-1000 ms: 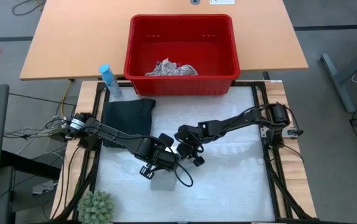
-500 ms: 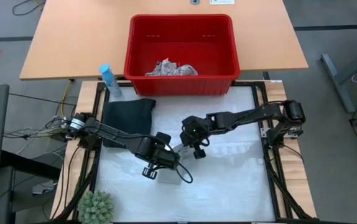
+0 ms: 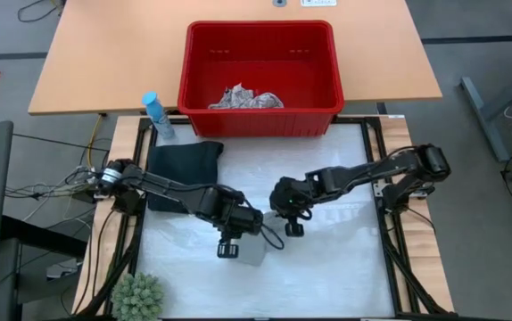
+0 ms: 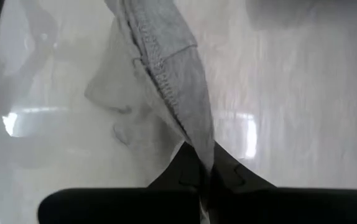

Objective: Fold Laundry from Bin
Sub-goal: Fold the gray shorts

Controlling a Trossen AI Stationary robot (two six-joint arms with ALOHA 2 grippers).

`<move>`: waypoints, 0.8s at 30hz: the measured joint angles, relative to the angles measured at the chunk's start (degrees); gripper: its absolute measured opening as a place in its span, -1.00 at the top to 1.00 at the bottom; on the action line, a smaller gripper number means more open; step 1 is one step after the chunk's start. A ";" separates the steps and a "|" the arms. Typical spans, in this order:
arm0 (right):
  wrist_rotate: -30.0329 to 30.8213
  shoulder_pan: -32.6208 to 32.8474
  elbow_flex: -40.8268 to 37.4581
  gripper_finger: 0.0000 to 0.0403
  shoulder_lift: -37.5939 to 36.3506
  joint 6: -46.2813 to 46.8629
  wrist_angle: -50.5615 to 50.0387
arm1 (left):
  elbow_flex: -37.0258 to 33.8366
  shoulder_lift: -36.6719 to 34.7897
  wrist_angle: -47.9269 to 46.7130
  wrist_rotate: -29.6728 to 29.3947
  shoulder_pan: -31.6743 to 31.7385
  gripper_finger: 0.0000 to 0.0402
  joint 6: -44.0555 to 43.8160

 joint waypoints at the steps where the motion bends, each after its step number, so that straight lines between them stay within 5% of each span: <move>1: -0.72 0.36 0.00 0.87 -0.04 1.59 -0.02 | 0.00 0.00 0.60 1.34 0.43 0.99 -0.41; 9: -4.57 8.43 0.00 0.87 -0.43 13.13 -3.94 | 0.00 0.00 9.16 15.55 -1.09 0.99 4.66; 15: -3.57 8.15 -0.01 0.87 -0.26 12.35 -3.83 | -0.78 0.00 10.47 12.57 1.32 1.00 11.58; 24: 0.31 -0.05 -2.43 0.87 3.48 3.88 -4.54 | -12.04 -0.01 16.54 10.11 7.79 1.00 14.49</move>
